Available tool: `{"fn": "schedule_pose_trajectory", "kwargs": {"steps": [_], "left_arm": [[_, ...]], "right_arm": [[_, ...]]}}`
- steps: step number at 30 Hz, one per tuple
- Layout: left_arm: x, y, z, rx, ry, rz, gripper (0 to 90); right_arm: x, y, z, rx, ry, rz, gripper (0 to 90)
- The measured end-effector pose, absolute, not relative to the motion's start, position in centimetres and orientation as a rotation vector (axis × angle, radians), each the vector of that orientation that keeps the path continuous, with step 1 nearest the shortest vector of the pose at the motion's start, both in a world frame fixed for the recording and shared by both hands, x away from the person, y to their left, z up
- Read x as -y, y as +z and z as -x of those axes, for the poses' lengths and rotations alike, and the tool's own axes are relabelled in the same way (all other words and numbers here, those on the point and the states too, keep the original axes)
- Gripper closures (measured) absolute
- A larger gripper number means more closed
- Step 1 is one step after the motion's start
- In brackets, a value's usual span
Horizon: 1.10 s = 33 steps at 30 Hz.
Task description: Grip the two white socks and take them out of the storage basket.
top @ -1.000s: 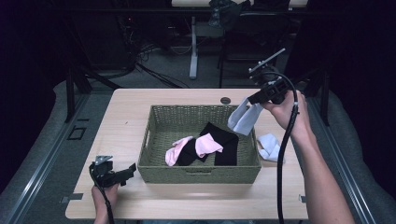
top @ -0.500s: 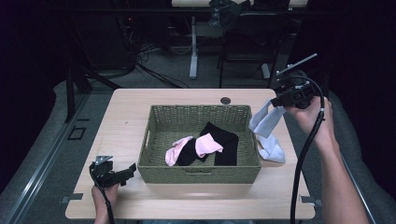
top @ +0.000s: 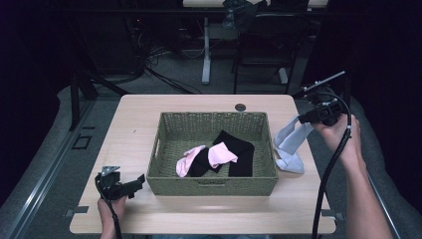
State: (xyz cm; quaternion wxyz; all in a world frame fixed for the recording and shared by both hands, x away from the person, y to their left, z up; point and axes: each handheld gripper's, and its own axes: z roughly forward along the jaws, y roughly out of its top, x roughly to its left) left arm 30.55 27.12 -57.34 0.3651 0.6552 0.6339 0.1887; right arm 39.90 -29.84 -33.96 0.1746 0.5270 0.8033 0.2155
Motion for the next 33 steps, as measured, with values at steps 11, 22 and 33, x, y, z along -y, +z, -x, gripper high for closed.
{"fn": "schedule_pose_trajectory", "kwargs": {"steps": [11,22,33], "left_arm": [[-27.1,-57.3,-30.5,-1.631,0.485,-1.683,1.5],[-27.2,-57.4,-30.5,-1.638,0.475,-1.688,1.5],[-27.2,-57.4,-30.5,-1.635,0.48,-1.684,1.5]], "right_arm": [[30.9,-40.4,-40.9,-2.286,0.505,-1.592,88.2],[30.5,-46.7,-42.4,-2.275,0.521,-1.685,87.7],[29.9,-48.6,-42.6,-2.271,0.577,-1.716,68.2]]}}
